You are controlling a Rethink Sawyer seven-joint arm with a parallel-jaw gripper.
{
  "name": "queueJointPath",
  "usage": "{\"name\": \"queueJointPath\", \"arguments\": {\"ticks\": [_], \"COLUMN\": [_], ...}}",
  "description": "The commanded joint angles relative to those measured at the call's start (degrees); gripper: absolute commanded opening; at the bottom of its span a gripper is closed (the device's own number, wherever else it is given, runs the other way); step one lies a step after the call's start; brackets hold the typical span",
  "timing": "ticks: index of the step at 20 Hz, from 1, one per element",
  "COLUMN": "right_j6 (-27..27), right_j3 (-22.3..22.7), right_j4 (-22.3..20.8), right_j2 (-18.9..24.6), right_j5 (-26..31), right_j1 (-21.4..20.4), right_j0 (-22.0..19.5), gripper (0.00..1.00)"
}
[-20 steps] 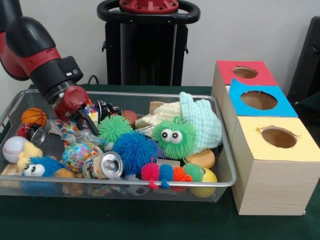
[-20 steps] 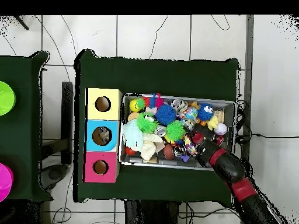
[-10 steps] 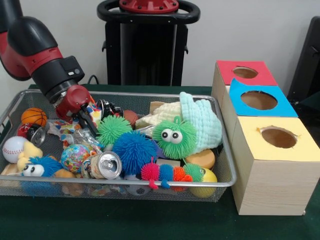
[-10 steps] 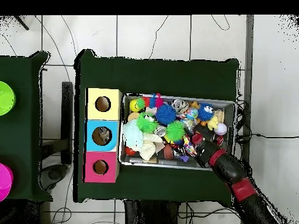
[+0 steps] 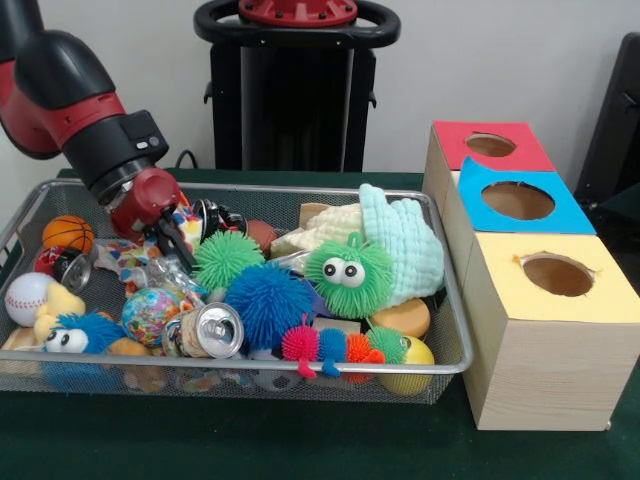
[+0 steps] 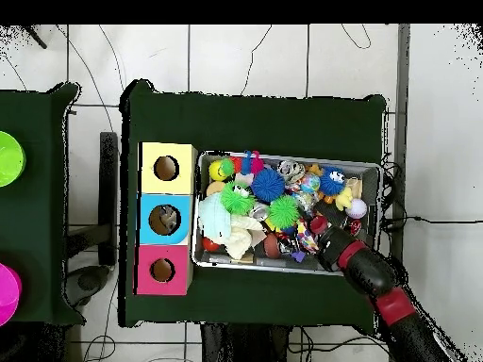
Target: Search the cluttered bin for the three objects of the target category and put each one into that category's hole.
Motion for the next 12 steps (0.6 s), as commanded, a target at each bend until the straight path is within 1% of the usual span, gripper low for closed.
{"name": "queueJointPath", "arguments": {"ticks": [1, 3, 4, 7, 8, 9, 10, 11, 12], "right_j6": [8.2, 11.9, 12.8, 14.6, 14.4, 14.1, 13.7, 13.6, 13.2], "right_j3": [6.3, 12.6, 14.5, 19.9, 20.7, 21.1, 21.6, 22.6, 23.0], "right_j4": [1.9, 4.8, 6.2, 11.7, 13.0, 14.9, 16.2, 18.0, 19.0], "right_j2": [1.5, 0.6, 0.2, -2.0, -2.4, -3.7, -4.0, -4.9, -5.4], "right_j5": [-0.3, 4.2, 6.2, 13.2, 14.2, 16.9, 18.1, 20.2, 21.4], "right_j1": [-8.3, -18.7, -22.6, -37.8, -40.2, -44.1, -46.0, -49.5, -51.2], "right_j0": [5.7, 6.5, 6.9, 9.4, 9.8, 11.3, 11.7, 12.6, 13.2], "gripper": [0.00, 0.00, 0.00, 0.00, 0.00, 0.00, 0.00, 0.00, 0.00]}}
